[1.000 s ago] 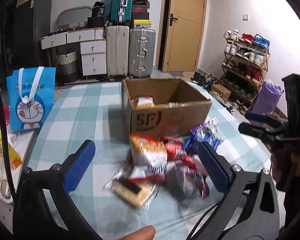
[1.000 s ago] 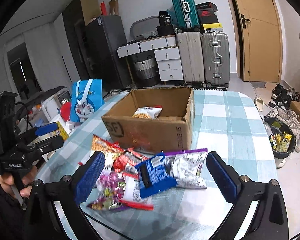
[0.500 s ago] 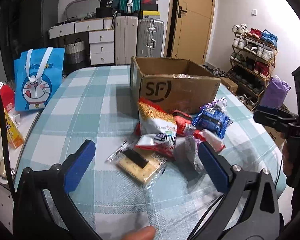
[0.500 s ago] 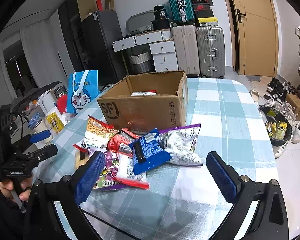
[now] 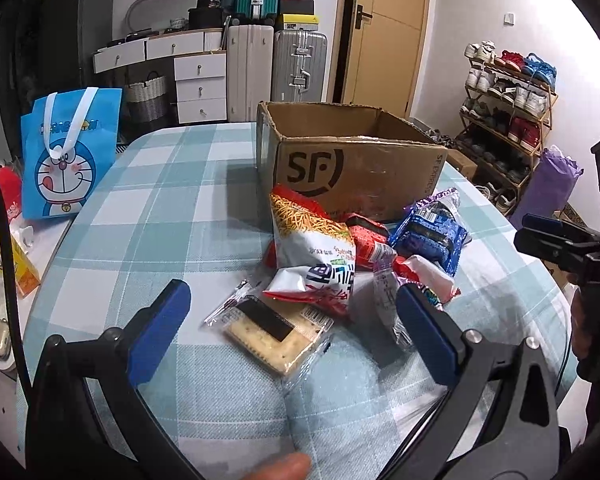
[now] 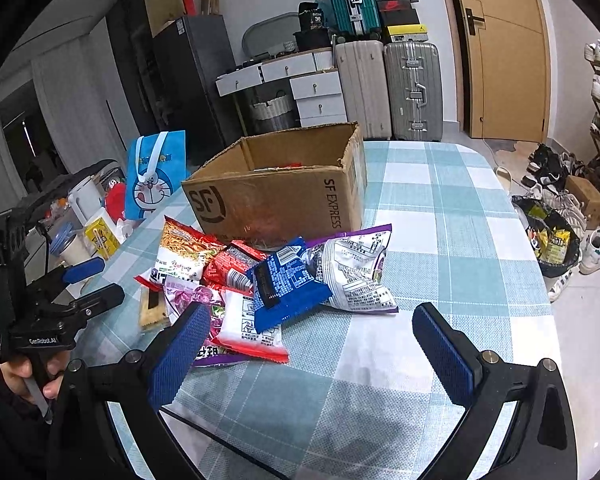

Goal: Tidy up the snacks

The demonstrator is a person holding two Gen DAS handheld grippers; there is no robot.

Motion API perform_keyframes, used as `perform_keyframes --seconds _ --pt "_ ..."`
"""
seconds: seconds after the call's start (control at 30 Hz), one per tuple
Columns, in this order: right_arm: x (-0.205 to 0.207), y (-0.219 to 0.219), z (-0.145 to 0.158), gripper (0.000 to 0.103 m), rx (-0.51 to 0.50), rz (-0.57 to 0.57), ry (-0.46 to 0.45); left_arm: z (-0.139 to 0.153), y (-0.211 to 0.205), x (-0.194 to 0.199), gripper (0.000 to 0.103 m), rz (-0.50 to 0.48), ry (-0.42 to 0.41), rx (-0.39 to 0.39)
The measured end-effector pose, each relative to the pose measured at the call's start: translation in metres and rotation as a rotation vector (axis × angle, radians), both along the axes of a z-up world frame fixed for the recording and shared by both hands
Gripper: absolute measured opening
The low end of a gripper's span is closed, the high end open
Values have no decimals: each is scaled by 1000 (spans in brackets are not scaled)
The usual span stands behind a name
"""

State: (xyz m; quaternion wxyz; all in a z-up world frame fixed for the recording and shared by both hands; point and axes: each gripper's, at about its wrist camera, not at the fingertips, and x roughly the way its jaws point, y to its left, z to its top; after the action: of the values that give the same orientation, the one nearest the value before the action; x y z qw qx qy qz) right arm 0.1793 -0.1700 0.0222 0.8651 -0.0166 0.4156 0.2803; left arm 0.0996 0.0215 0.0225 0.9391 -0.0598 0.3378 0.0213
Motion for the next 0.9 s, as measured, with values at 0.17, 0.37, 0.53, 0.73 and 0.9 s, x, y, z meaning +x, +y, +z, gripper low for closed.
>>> perform_keyframes --seconds 0.17,0.37,0.53,0.73,0.9 --pt "3 -1 -4 103 -1 -10 8 -2 2 7 103 -3 6 -10" --pt "9 -1 -13 103 -18 -25 32 -6 6 19 103 -9 22 -19" --pt "16 -1 -23 103 -37 -40 69 -17 12 22 103 -4 45 -30" --pt "23 6 -35 103 -40 -24 119 -31 23 26 103 15 76 -44" --pt "24 20 -40 100 -50 1 119 -39 27 29 103 22 89 -60"
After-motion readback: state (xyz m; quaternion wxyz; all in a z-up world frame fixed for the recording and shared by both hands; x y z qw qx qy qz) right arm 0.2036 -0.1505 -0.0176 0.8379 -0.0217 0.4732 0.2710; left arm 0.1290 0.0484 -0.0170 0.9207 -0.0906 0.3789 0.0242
